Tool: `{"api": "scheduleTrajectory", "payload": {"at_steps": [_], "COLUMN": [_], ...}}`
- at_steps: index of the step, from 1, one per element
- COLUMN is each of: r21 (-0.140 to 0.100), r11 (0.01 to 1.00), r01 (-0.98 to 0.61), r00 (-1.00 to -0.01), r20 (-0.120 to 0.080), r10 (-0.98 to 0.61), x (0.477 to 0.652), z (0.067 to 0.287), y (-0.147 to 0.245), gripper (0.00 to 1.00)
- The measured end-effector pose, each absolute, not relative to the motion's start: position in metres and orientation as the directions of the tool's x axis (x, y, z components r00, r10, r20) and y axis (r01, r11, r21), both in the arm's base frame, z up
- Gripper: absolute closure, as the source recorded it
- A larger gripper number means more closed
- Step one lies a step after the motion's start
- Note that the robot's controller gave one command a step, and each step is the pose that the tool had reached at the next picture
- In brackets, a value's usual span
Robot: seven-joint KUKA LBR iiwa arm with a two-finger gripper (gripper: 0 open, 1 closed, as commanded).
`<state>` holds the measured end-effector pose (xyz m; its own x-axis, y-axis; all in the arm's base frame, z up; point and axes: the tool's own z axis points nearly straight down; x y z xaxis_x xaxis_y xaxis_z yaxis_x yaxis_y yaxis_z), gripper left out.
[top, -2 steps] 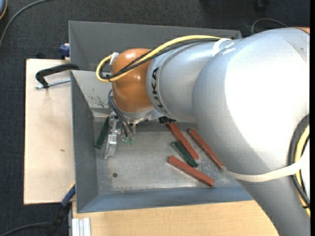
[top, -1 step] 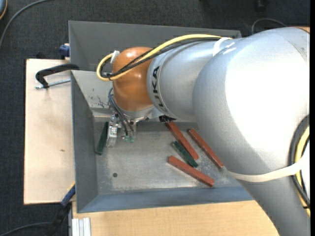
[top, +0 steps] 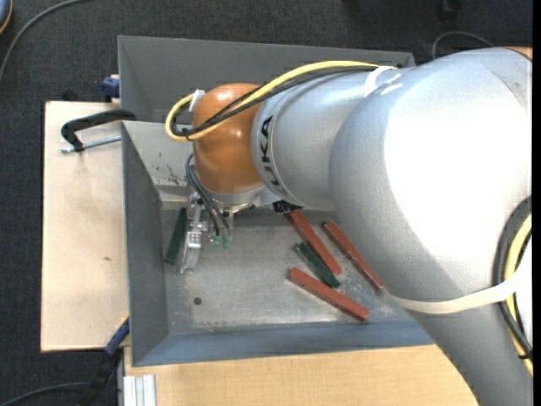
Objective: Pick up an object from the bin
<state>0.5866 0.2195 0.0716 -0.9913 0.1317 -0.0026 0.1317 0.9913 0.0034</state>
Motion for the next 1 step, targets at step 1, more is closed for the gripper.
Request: {"api": "scheduleTrajectory", "payload": {"at_steps": [1], "r21": [0.006], "r11": [0.991], "r01": [0.132], "r00": [-0.991], "r20": [-0.012], "r10": [0.133], "x": [0.5894], "z": [0.0748], "y": [0.2192], "gripper": [1.00]}}
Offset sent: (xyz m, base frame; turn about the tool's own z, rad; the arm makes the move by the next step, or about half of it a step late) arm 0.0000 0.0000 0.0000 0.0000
